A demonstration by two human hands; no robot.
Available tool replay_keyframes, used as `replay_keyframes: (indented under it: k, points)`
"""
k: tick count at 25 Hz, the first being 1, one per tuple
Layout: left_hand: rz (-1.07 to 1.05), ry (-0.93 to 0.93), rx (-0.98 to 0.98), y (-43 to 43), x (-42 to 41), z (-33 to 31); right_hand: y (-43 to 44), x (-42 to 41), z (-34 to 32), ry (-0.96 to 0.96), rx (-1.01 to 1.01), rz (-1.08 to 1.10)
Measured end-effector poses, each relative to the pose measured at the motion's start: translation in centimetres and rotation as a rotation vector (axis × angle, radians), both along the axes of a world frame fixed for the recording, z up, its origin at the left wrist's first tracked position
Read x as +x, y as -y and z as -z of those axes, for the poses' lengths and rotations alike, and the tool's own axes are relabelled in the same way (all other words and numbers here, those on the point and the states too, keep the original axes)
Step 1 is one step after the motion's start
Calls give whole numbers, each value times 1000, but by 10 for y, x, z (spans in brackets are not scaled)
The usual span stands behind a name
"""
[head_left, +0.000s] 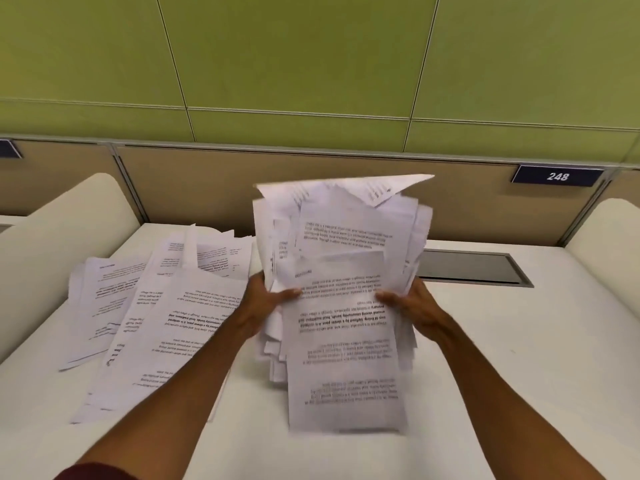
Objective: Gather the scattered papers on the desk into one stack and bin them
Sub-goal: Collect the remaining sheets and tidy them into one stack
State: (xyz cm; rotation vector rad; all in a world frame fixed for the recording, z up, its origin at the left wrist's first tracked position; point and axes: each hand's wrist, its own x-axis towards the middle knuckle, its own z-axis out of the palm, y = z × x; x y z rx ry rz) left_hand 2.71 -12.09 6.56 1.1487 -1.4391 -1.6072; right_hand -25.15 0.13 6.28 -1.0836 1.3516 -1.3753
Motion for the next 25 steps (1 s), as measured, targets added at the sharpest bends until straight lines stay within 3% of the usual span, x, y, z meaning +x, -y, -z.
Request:
replay_keyframes:
  k: [4,8,20,23,25]
  points:
    - [-146,-68,-249,17,-24,-46,25,-9,-47,-28,-161,117]
    - [-180,-107,-317,23,-35,-55,32,-10,-60,-58,-247,119]
    - [-95,97,-322,10,-30,1,27,-5,-7,-96,-52,199]
    - [-92,-101,-211,18,-31,-1,25,-10,-5,-67,-30,167]
    - [-78,-112,-184,17,-33,-3,24,-12,-7,-80,-25,110]
